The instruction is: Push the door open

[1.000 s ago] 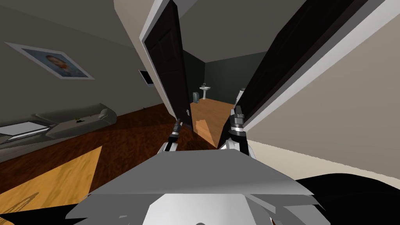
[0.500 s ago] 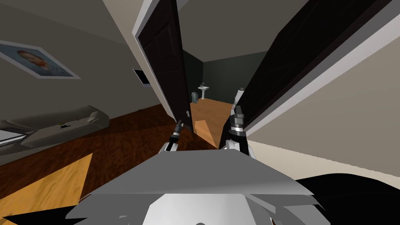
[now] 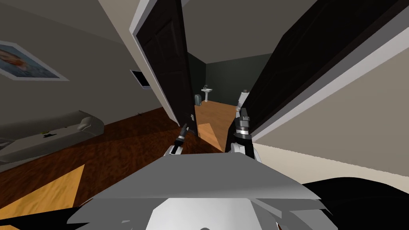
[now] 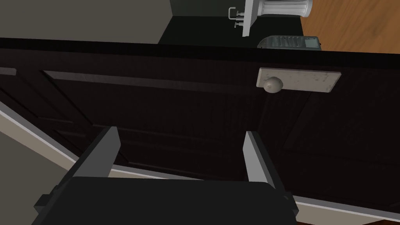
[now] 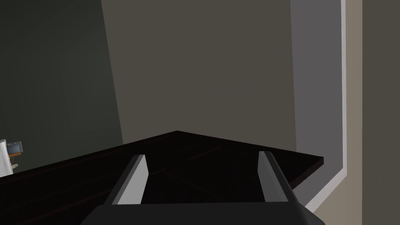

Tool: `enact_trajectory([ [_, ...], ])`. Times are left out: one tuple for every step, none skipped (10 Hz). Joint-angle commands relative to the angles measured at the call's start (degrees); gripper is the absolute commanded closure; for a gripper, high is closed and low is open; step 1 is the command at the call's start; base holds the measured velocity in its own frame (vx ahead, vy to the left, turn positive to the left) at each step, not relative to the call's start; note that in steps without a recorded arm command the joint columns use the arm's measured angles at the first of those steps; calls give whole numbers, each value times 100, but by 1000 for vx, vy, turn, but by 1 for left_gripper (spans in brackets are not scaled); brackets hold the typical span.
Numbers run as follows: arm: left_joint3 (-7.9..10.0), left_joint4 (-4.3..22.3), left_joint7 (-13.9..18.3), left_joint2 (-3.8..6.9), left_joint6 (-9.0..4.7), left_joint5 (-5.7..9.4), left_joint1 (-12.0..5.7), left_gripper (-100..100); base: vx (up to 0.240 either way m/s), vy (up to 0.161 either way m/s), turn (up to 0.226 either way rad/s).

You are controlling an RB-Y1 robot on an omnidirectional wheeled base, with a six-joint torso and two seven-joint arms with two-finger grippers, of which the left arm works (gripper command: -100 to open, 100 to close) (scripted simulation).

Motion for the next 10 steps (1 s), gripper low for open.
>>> enact_trajectory([
  [-9,165,49,12,-55,-58,-55,-100,82,96,-61],
  [-11,291,70,15,-95,-91,-106,-100,66,93,-76],
  [-13,416,91,19,-135,-125,-156,-100,69,100,-76],
  [-14,541,112,22,-175,-158,-207,-100,71,96,-52],
  [-16,667,134,25,-215,-192,-258,-100,71,84,-72],
  [-18,790,155,28,-255,-225,-307,-100,58,91,-71],
  [-20,903,174,30,-291,-255,-353,-100,53,100,-81],
  [-21,1016,193,32,-327,-285,-399,-100,70,85,-62],
  [-23,1130,212,34,-363,-316,-445,-100,75,82,-60],
  [-24,1243,232,36,-400,-346,-491,-100,66,83,-63],
])
